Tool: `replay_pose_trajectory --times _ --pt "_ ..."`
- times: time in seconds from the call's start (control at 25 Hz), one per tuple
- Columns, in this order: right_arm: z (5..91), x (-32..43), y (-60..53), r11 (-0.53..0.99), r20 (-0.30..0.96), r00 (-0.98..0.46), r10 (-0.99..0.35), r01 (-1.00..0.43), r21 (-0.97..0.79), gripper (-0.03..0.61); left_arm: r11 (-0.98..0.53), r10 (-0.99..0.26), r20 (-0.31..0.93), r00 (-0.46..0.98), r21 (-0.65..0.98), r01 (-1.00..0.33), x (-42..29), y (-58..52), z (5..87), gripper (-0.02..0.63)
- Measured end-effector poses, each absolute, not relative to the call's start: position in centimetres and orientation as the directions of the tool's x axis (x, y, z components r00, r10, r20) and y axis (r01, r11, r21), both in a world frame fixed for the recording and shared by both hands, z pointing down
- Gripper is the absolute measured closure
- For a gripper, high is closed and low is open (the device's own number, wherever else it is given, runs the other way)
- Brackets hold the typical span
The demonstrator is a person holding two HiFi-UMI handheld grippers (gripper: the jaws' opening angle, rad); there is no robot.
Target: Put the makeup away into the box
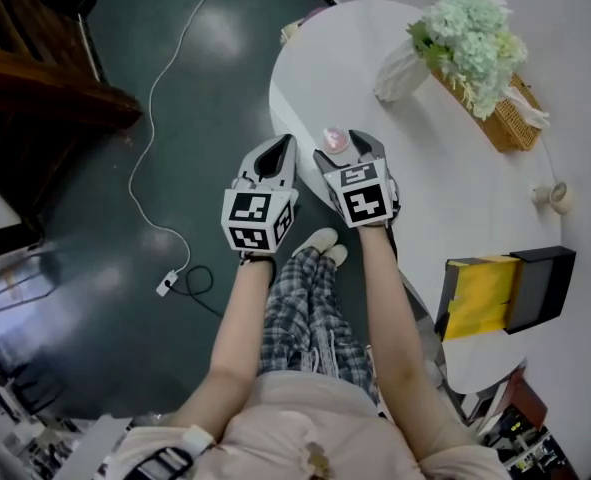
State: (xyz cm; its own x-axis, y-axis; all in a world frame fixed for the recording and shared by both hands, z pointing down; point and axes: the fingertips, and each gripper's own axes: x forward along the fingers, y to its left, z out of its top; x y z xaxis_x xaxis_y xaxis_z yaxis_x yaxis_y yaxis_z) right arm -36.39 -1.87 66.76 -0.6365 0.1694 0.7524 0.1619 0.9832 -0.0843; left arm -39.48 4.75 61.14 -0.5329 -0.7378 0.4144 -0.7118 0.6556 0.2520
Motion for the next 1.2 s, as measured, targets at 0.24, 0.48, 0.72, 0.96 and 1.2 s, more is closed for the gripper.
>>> replay_pose_trajectory --times 0.24,0.48,0.72,0.96,1.2 --pt "67.0 -36.7 -2.2 0.984 0.758 -0.634 0.153 0.164 -0.062 0.285 0.657 -0.737 0.414 -0.534 0.254 -0.71 -39.5 5.0 61.0 0.588" --pt "66.0 -36.6 -2.8 0.987 0.741 -0.66 0.12 0.16 -0.018 0.331 0.65 -0.742 0.411 -0.529 0.248 -0.719 -39.2 5.0 60.4 0.588" --pt "61.9 -34.5 -5.4 0.997 0.699 -0.713 0.052 0.075 0.003 0.333 0.623 -0.764 0.392 -0.513 0.24 -0.744 -38.6 4.0 58.2 0.588" --pt "56.5 -30.7 -10.3 0.997 0.656 -0.75 -0.08 -0.071 0.04 0.331 0.51 -0.839 0.347 -0.418 0.235 -0.828 -35.8 -1.7 54.2 0.588" --pt "51.5 -24.2 -17.7 0.956 0.6 -0.754 -0.267 -0.288 0.064 0.331 0.321 -0.918 0.312 -0.243 0.226 -0.92 -30.0 -10.1 51.2 0.588"
